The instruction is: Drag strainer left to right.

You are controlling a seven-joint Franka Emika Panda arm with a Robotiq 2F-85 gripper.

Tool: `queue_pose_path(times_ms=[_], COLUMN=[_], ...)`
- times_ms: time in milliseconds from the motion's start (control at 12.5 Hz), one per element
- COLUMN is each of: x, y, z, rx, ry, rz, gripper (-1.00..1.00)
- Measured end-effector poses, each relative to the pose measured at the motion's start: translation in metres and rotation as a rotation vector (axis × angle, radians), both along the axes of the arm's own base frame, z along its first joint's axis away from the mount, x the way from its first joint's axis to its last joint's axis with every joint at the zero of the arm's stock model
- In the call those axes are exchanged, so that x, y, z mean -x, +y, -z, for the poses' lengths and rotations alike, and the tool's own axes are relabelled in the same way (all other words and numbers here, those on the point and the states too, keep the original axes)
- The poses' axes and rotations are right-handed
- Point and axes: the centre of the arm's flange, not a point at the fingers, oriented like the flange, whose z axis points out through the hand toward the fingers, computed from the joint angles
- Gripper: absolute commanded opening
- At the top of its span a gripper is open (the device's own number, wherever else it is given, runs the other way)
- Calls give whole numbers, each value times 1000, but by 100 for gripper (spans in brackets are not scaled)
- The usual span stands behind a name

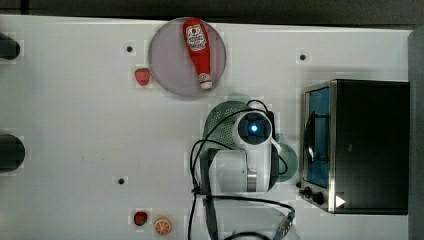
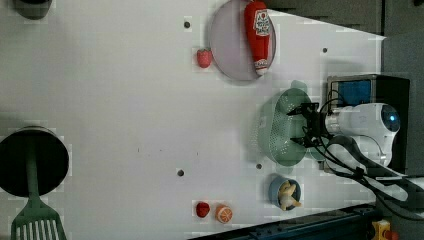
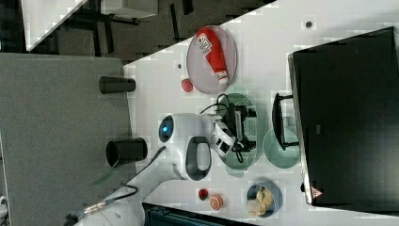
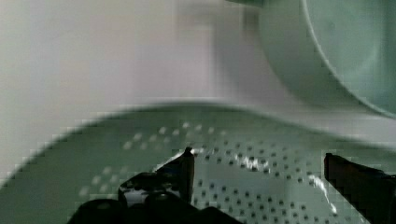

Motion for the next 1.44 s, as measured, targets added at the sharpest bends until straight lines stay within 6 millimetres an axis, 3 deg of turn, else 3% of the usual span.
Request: queue_pose_path(times_ms=[80,240,400,640,880,1040,1200,1440], x=[-4,-16,-32,-42,-28,-16,-6,-9], y=[10,35,50,70,80,80,66,40], z=[-18,-79,-172,-314,-408,-438,-452,-448], rx=[-8,6,61,63,-3,-31,-52,-34], ry=[-12,-40,-69,-99,-54,-68,-73,-51], rz=[-60,-226,-356,-372,-408,-487,-514,-501], gripper=[100,100,100,100,100,100,100,100])
